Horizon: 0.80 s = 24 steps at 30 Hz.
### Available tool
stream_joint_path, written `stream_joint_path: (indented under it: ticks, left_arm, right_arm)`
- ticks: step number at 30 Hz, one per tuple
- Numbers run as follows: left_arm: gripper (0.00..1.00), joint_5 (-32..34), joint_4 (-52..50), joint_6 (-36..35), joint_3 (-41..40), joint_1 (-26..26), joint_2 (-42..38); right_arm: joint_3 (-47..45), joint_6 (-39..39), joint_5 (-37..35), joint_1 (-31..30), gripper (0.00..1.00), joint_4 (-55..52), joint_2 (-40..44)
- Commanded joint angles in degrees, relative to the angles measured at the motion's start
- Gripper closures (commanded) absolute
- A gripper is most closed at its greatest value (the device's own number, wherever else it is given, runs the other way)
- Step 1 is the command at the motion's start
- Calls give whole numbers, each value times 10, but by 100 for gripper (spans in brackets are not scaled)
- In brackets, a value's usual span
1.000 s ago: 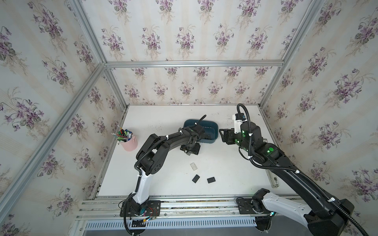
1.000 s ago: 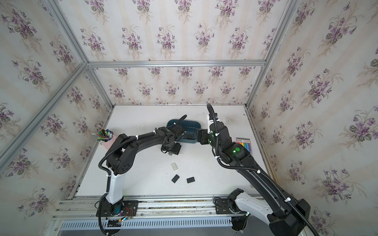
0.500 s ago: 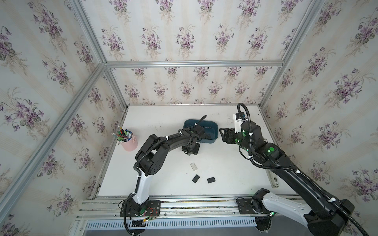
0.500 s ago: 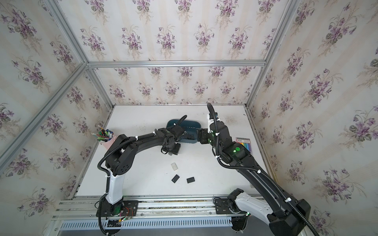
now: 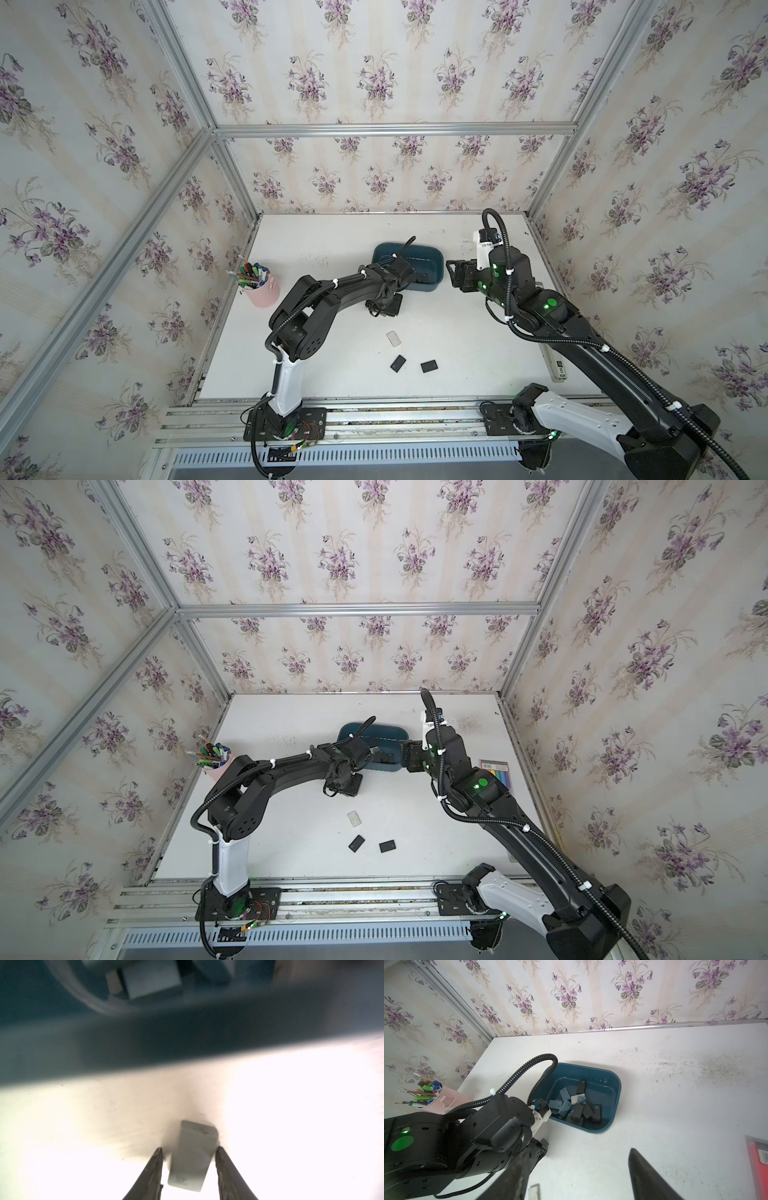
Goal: Put the eraser in the storage box
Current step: Pick up the eraser from the center of the board.
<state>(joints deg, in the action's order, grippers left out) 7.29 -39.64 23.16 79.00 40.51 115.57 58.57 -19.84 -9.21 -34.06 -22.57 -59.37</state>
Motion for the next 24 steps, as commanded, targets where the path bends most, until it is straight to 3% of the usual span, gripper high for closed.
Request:
stream_joint_path:
  ticks: [1, 7, 17, 24]
  left_arm:
    - [63, 19, -74, 1, -10, -1, 9]
    - [66, 16, -73, 2, -4, -1, 19]
    - [85, 9, -76, 8, 6, 0, 13]
    - [90, 28, -92, 16, 14, 4, -39]
  right_arm:
    - [3, -8, -4, 0, 27, 0, 0]
    - [1, -9, -2, 0, 27, 0, 2]
    - [-4, -11, 0, 0, 27, 1, 2]
    - [-13, -13, 1, 0, 27, 3, 7]
